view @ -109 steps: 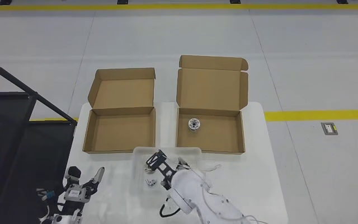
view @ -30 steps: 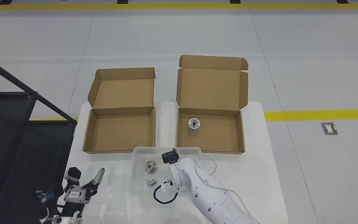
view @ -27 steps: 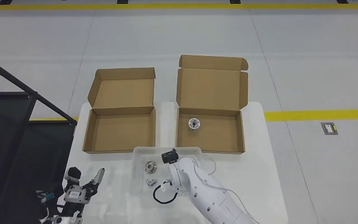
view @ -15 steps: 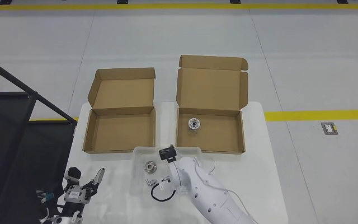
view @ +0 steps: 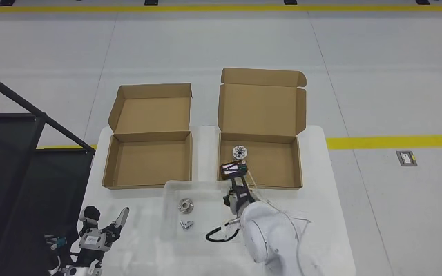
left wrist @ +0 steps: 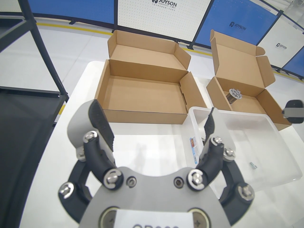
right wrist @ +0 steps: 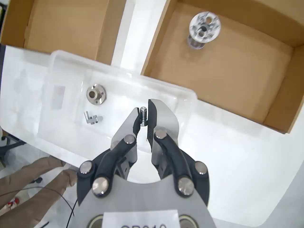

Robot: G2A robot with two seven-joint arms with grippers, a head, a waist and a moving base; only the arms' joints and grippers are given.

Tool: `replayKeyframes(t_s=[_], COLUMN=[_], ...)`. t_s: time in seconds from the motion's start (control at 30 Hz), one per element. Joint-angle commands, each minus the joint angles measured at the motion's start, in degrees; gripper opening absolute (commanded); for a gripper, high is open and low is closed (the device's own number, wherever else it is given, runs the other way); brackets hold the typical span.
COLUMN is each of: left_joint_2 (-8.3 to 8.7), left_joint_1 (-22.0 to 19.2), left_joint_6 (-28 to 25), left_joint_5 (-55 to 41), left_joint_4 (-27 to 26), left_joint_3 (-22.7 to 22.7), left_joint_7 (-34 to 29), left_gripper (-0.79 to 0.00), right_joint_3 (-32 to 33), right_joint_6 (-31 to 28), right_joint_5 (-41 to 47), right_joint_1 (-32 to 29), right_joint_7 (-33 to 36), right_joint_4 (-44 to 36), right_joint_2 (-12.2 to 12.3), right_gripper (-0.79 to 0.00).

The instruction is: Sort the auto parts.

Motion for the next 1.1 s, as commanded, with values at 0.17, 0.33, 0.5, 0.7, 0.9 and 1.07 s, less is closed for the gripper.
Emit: replayKeyframes(t_s=[0.17,0.33,0.5,0.7,0.9,1.07], left_joint_2=[0.00,0.00,0.00,0.00,0.00,0.00], left_joint_1=[0.0,0.0,0.0,0.0,0.0,0.0], left_joint_6=[0.0,0.0,0.0,0.0,0.0,0.0], left_joint_5=[0.0,0.0,0.0,0.0,0.0,0.0], left_joint_4=[0.0,0.0,0.0,0.0,0.0,0.0], left_joint_3=[0.0,0.0,0.0,0.0,0.0,0.0], left_joint_7=[0.0,0.0,0.0,0.0,0.0,0.0], left_gripper=[0.000,0.000,0.000,0.000,0.000,0.000], right_joint_3=[5.0,6.5,7.0,7.0,8.3,10.6], right_joint_6=[4.0,5.4,6.9,6.9,6.8,3.9], right_joint_5=[4.8,8.1,8.9,8.9,12.1,16.9], right_joint_1=[8.4,15.6,16.5,16.5,17.4,24.2], right_joint_7=[-6.1,-6.6,-6.7,-6.7,-8.7,-9.2], right_joint_4=[12.7,23.7,25.2,25.2,29.3,42.4], right_joint_2=[-0.7,-1.3,-1.4,-1.4,-1.6,-1.7], right_gripper=[-0.785,-0.785,-0.785,-0.785,-0.785,-0.785])
